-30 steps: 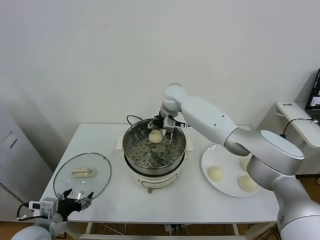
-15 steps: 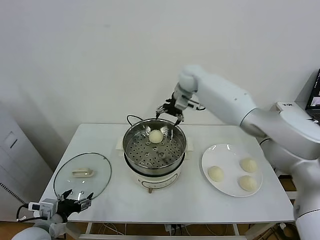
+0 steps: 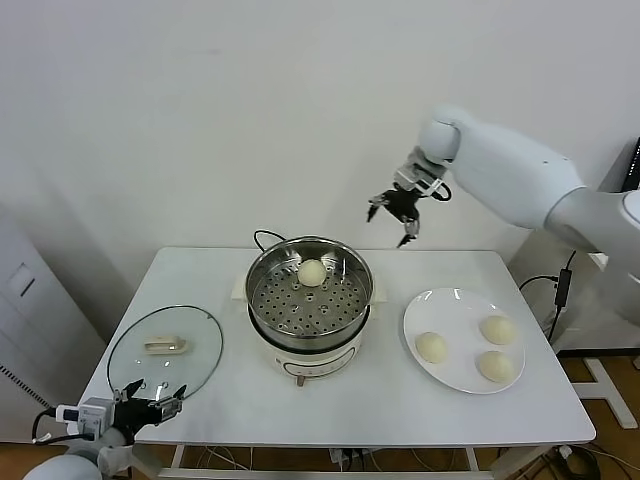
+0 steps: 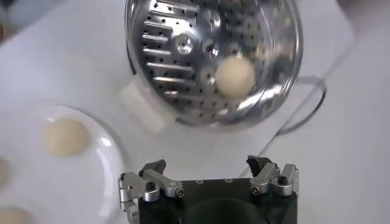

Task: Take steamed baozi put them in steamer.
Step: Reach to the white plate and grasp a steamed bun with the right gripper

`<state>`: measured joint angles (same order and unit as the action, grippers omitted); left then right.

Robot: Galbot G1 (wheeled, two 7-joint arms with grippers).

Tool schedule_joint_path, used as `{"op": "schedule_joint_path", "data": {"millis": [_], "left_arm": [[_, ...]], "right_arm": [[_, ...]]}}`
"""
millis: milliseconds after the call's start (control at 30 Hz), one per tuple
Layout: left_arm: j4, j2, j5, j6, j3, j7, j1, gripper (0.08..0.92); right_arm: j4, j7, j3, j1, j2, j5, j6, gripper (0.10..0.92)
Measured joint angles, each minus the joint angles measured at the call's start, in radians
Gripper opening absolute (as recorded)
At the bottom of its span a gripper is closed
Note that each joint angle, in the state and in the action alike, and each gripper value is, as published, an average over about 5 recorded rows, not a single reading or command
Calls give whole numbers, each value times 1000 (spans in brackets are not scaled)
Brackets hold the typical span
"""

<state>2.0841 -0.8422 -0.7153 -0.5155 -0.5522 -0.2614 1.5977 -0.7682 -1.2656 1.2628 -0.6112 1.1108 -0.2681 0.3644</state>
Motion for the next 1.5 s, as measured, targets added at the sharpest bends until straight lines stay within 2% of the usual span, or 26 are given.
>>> {"op": "schedule_joint_path", "data": {"millis": [233, 567, 1500], "left_arm": [[8, -5, -1, 0, -8, -1, 5, 823], [23, -13, -2, -3, -17, -3, 16, 823], [42, -25, 1, -3, -24, -3, 34, 823]], "right_arm": [[-65, 17, 61, 20, -91, -87, -138, 823], [-137, 65, 69, 105, -176, -107, -225, 823], [-178, 148, -70, 372, -254, 45, -258, 823]]}}
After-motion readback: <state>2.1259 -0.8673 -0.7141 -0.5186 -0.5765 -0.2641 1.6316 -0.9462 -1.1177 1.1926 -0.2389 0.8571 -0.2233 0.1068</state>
